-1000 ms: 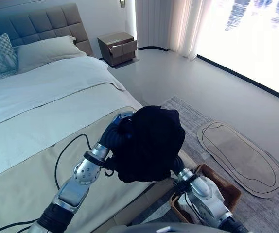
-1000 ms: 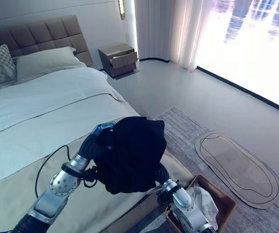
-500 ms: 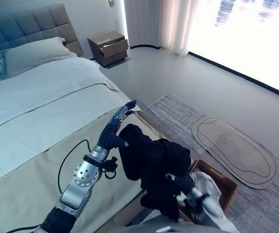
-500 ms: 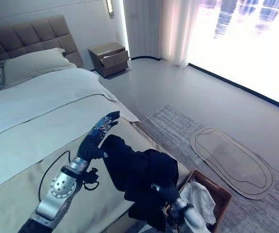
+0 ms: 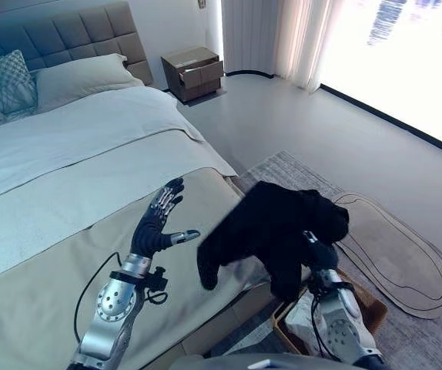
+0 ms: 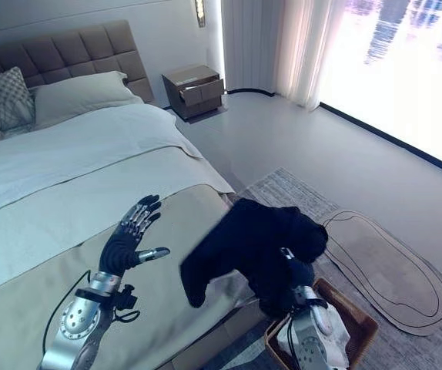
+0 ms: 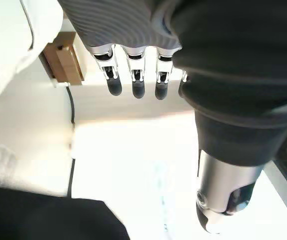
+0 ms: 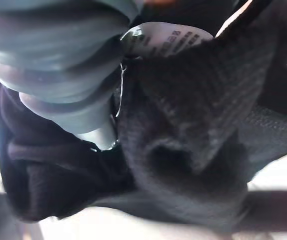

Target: Pick up clothes into the bucket

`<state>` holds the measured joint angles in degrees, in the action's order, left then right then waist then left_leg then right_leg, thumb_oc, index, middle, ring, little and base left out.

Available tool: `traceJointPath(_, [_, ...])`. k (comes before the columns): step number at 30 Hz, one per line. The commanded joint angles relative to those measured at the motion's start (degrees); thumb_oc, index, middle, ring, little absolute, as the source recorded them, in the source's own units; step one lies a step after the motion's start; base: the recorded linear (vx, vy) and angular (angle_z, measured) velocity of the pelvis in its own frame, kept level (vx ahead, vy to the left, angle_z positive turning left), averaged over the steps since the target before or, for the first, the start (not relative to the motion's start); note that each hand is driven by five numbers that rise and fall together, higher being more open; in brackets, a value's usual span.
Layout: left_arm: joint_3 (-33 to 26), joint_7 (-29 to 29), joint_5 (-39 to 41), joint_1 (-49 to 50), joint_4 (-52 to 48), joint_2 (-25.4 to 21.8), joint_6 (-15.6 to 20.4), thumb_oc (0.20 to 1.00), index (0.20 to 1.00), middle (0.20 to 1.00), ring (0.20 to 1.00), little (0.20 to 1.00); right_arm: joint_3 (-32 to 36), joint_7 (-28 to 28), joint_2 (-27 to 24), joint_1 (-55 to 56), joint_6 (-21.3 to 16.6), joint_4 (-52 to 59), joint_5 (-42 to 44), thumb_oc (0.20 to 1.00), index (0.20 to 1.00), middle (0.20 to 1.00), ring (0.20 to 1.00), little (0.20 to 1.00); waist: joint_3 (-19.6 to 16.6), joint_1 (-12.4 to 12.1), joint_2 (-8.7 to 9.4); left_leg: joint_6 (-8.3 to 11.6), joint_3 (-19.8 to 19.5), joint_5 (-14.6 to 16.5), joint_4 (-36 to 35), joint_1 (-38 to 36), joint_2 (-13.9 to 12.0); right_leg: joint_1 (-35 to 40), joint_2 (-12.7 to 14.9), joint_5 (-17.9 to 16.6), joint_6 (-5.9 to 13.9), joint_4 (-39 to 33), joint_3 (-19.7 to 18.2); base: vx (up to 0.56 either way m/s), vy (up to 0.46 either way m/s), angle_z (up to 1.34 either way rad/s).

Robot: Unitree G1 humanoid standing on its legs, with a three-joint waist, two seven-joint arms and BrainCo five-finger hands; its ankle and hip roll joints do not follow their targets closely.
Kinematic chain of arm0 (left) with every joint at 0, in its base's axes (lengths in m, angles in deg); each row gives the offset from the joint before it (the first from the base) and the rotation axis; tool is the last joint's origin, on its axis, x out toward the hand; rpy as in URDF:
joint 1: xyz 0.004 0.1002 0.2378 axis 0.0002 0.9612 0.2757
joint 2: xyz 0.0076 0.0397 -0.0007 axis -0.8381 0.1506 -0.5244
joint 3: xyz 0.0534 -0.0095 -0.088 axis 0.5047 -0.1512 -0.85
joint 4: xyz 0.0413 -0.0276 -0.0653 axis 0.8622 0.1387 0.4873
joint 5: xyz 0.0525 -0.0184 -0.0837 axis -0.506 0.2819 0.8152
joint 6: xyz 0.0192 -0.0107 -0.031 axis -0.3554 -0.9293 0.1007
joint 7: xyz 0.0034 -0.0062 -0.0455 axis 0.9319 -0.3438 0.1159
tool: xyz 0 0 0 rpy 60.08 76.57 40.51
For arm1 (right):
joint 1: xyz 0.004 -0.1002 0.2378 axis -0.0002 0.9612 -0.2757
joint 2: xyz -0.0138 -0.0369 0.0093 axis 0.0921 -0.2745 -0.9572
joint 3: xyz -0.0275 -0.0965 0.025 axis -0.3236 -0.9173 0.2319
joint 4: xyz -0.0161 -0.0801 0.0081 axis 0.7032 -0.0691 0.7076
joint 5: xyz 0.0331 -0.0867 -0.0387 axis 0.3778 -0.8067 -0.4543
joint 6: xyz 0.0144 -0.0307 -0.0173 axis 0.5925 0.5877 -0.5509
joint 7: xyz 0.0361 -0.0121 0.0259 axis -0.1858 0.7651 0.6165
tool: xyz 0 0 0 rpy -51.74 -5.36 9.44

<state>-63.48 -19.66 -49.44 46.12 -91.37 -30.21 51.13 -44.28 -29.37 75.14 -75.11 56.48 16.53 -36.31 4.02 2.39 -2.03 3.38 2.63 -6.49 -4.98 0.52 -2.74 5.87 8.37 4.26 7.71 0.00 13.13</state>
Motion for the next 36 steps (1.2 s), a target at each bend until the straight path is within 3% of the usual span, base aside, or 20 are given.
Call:
traceJointPath(1, [-4.3,-0.2,2.0,0.7,-0.1,-0.7,2.9,1.0,1.0,1.0,1.0,1.0,6.5,0.2,1.0,-2.1,-7.1,7.9,1.7,0.2,0.2,0.2,0.2,0.2,-1.4,1.4,3.38,-0.36,0.1,5.3,3.0,-0.9,-1.3,-4.8,3.5,-7.4,2.8,-0.3,-0.3,0.0,0.0,0.0])
traceJointPath(20, [-13.4,2.1,-1.6,3.8,3.9,2.0,4.1,1.0,1.0,1.0,1.0,1.0,29.8,-7.3,-1.2,-1.1,-15.6,21.0,-5.4,0.2,0.2,0.2,0.2,0.2,-1.3,2.9,3.73,-0.37,0.8,5.7,2.9,-0.4,-1.6,-6.0,2.9,-7.3,2.95,-0.4,-1.5,0.0,-0.002,-0.02])
traceJointPath(29, [-17.8,4.6,-3.4,4.8,5.2,4.2,4.9,1.0,1.0,1.0,1.0,1.0,28.4,-4.8,-2.2,3.9,-12.4,17.2,-5.3,0.2,0.2,0.2,0.2,0.2,-0.7,3.2,4.28,-0.35,1.1,5.8,3.2,-0.2,-1.9,-6.5,2.5,-7.2,2.79,0.0,-1.9,0.0,-0.004,-0.01])
traceJointPath(36, [-18.8,5.1,-0.5,3.6,4.2,5.6,6.2,1.0,1.0,1.0,1.0,1.0,23.8,-6.5,-3.4,4.7,-9.7,3.9,-11.1,0.2,0.2,0.2,0.2,0.2,2.0,3.3,4.51,-0.92,0.3,7.1,7.2,1.9,-1.7,-7.9,2.9,-5.7,2.14,3.4,-2.6,-0.04,-0.008,-0.02])
